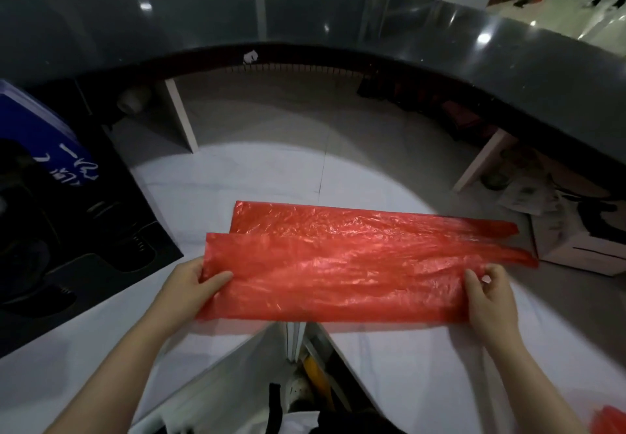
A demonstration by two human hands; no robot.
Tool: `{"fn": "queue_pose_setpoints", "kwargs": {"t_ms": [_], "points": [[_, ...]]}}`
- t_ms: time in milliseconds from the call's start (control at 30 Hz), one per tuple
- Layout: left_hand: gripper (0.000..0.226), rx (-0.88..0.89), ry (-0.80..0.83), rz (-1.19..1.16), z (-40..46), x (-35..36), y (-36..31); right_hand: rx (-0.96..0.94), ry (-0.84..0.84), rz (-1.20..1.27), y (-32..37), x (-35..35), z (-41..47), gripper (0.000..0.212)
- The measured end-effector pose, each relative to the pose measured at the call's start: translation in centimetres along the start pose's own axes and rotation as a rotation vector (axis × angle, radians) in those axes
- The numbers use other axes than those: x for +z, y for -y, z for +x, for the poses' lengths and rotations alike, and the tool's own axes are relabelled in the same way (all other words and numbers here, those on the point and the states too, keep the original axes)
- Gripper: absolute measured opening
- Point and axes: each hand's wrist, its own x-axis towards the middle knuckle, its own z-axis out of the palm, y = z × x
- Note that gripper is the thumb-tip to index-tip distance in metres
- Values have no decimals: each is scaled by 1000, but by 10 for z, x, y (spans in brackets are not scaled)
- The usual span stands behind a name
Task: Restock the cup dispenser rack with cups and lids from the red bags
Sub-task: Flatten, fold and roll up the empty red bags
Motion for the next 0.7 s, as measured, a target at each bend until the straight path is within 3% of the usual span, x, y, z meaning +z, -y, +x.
{"fn": "queue_pose_setpoints", "kwargs": {"t_ms": [100, 200, 433, 500, 600, 700], "points": [[13, 30, -260, 81, 8, 4, -2, -29, 37, -97, -3, -1, 4, 13], [19, 78, -380, 44, 16, 7, -7, -46, 87, -172, -3, -1, 11, 14], [34, -36, -211, -240, 20, 4, 1, 51, 40, -202, 1, 3, 30, 18], [35, -35, -166, -213, 13, 4, 4, 65, 59, -182, 4, 2, 33, 19], [25, -26, -107, -142, 7, 8, -3, 11, 94, -5, 9, -4, 24, 24], [33, -69, -180, -218, 8, 11, -2, -41, 120, 156, 14, -9, 8, 27]]}}
